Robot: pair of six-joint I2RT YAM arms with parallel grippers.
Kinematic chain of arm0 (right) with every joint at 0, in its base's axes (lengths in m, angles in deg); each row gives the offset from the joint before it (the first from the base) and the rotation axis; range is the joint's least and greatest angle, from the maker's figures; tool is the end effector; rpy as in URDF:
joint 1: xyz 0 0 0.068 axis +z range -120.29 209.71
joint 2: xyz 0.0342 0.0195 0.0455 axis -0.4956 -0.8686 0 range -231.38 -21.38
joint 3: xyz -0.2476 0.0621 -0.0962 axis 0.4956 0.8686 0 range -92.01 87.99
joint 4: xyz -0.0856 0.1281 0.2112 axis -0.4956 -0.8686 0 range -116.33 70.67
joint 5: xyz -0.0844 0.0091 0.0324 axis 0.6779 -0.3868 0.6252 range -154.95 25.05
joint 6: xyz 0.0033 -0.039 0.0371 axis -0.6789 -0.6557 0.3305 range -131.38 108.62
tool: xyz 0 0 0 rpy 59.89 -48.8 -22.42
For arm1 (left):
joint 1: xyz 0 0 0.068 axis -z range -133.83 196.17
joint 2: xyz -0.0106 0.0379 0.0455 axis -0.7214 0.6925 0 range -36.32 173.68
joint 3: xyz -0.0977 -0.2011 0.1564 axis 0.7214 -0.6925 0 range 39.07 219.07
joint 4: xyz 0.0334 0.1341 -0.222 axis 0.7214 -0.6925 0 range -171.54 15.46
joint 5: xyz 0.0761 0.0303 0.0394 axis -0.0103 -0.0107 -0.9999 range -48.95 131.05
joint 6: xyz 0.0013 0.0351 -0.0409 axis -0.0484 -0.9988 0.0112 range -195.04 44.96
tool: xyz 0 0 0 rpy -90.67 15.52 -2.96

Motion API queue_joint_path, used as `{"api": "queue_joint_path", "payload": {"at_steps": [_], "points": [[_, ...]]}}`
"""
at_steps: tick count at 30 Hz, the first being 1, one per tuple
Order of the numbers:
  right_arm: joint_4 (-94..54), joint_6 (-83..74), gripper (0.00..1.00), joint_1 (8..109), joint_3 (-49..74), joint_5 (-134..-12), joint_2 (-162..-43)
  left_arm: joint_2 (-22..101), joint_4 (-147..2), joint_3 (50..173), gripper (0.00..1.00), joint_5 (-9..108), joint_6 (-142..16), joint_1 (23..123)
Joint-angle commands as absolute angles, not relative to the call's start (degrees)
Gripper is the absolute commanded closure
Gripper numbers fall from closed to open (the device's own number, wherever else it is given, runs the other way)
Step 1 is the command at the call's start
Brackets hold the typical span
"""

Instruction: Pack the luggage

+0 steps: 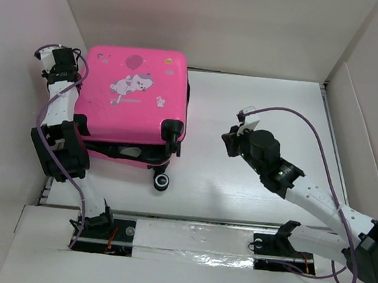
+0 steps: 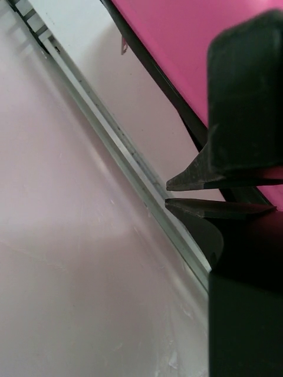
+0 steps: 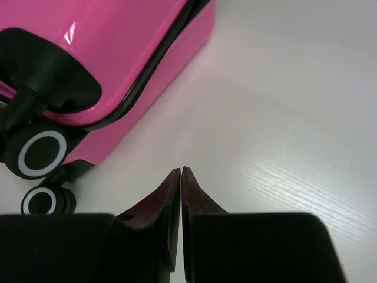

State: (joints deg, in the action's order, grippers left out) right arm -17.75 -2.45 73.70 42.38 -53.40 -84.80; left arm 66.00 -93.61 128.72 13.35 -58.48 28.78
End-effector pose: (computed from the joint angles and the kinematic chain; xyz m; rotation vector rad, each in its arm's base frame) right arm 0.1905 0.1741 0.3013 -0.4274 1.8236 0.4553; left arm 0.3942 0.1408 0.3208 -0.8795 1.9036 0.5206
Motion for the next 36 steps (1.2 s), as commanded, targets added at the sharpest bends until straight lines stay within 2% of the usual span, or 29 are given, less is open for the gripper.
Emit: {"api": "queue_joint_path", "payload": {"at_steps": [1,7,11,16,17,20,21,22,23,24,25,27,29,30,31,33,36], "points": [[-14.76,-1.89,0.91,73.13,42.1,-50.71,-80.62,68.79,-98.1,127.93,0.91,15.64,-58.69,28.94],[-14.32,-0.92,0.91,69.53,43.69,-51.59,-77.54,71.26,-99.77,126.01,0.95,20.04,-57.65,33.94],[-16.34,-0.22,0.9,66.28,43.51,-51.68,-75.17,63.47,-94.25,116.44,0.95,27.4,-54.83,41.5],[-15.55,1.01,0.79,62.06,45.62,-53.51,-72.62,52.12,-90.02,102.99,0.95,34.71,-52.02,48.45],[-15.55,1.02,0.76,61.27,45.62,-54.57,-72.62,48.62,-89.05,101.14,0.95,37.42,-50.88,49.32],[-15.46,1.19,0.51,59.42,45.45,-59.57,-72.7,42.28,-88.52,95.86,0.95,39.64,-48.6,54.07],[-15.72,-0.03,0.38,59.42,45.01,-61.76,-72.79,40.51,-88.26,93.68,0.95,40.17,-47.72,55.3],[-17.38,-0.74,0.33,59.94,44.14,-67.62,-72.97,38.41,-87.56,92.35,0.94,40.69,-46.75,56.96],[-18.18,-1.09,0.29,60.9,42.65,-69.94,-73.06,34.56,-85.55,91.03,0.94,44.01,-45.87,57.59],[-18.8,-1.96,0.19,62.3,42.2,-71.87,-72.97,32.86,-84.92,89.89,0.93,44.65,-44.38,58.2],[-19.24,-2.49,0.16,66.41,42.02,-73.55,-72.8,31.11,-84.39,89.87,0.92,44.92,-44.19,58.91],[-19.15,-2.24,0.07,71.26,43.33,-73.39,-72.62,25.75,-84.21,91.01,0.86,43.34,-44.37,58.91],[-17.23,-0.4,0.01,77.39,44.91,-72.78,-74.1,20.05,-83.6,91.89,0.72,39.59,-45.24,58.91],[-15.83,1.52,0.0,79.0,46.31,-71.9,-75.33,18.45,-83.42,92.85,0.59,38.69,-45.59,58.91],[-13.03,2.33,0.0,80.23,46.68,-68.76,-78.3,17.04,-82.98,93.04,0.54,38.68,-46.21,58.91],[-12.74,3.39,0.0,81.47,45.81,-67.33,-81.74,14.57,-81.67,92.95,0.47,39.55,-46.47,58.91],[-12.39,3.3,0.0,84.1,42.9,-66.89,-86.58,13.86,-80.96,93.82,0.44,40.7,-47.97,58.91]]}}
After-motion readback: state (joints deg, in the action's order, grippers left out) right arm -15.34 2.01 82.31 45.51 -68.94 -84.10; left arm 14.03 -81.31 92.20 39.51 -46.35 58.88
